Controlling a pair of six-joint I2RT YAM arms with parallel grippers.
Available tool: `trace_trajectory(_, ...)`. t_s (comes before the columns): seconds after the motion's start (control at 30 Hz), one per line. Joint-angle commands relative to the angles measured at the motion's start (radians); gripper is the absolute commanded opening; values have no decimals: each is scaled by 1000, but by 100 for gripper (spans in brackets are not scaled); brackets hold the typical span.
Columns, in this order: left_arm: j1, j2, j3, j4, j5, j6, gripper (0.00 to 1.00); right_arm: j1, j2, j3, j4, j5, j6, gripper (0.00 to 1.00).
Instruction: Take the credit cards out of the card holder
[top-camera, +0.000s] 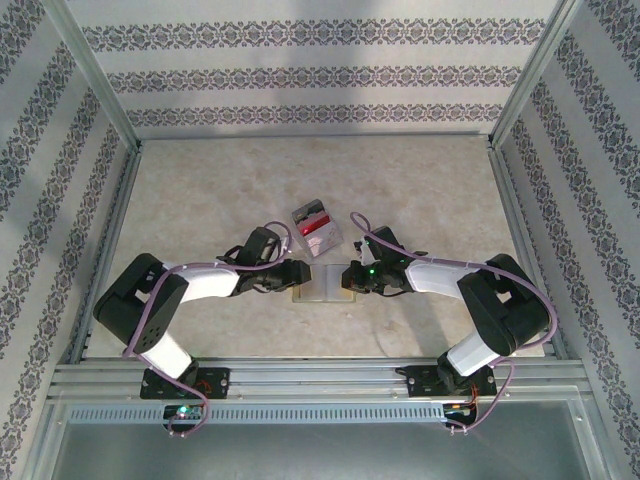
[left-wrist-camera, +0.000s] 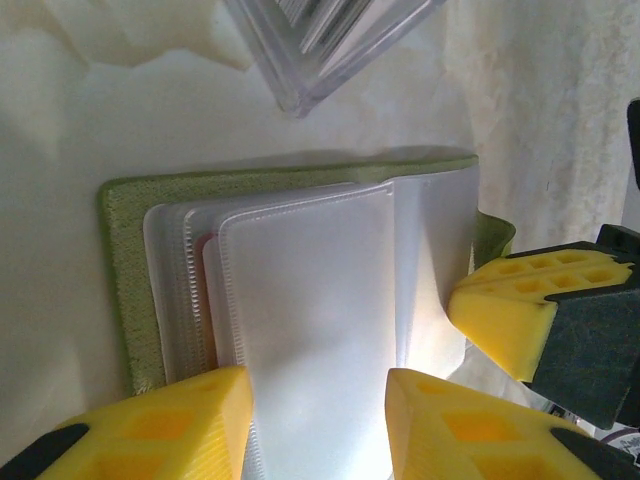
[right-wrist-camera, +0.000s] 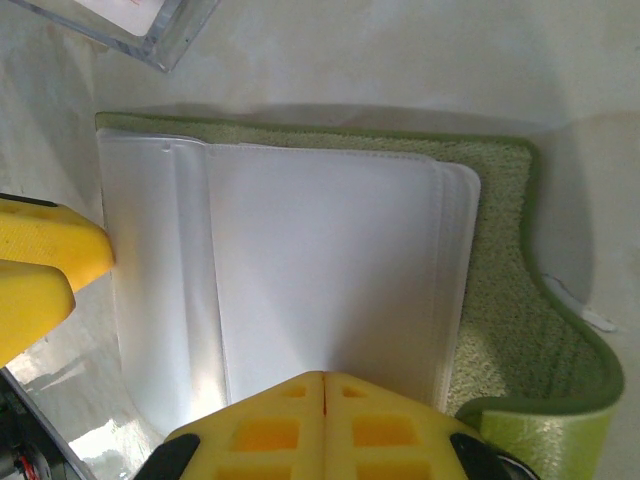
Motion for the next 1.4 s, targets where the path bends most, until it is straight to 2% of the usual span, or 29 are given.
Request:
trace_trajectory(0.0,-23,24,19,1,2,12,41,5,17,-9,-9,42,-14,2)
trace_trajectory(0.5,-91,111,94,87,37,-28,41,5,8,-11,8,28,-4,1)
trace_trajectory(0.7,-115,126,131,144,49,-56,41,-8,-50,-34,63,-1,40,2)
trace_trajectory(0.9,-143,163,179,140,54,-54,41,-62,-130,-74,53,-8,44,2)
trace_trajectory(1.1,-167,202,230,140,60,-54,41,-131,-231,-98,-31,22,17,2)
trace_trajectory(1.37,-185,244,302,126,71,-46,41,-243,-359,-144,-108,-31,-31,3)
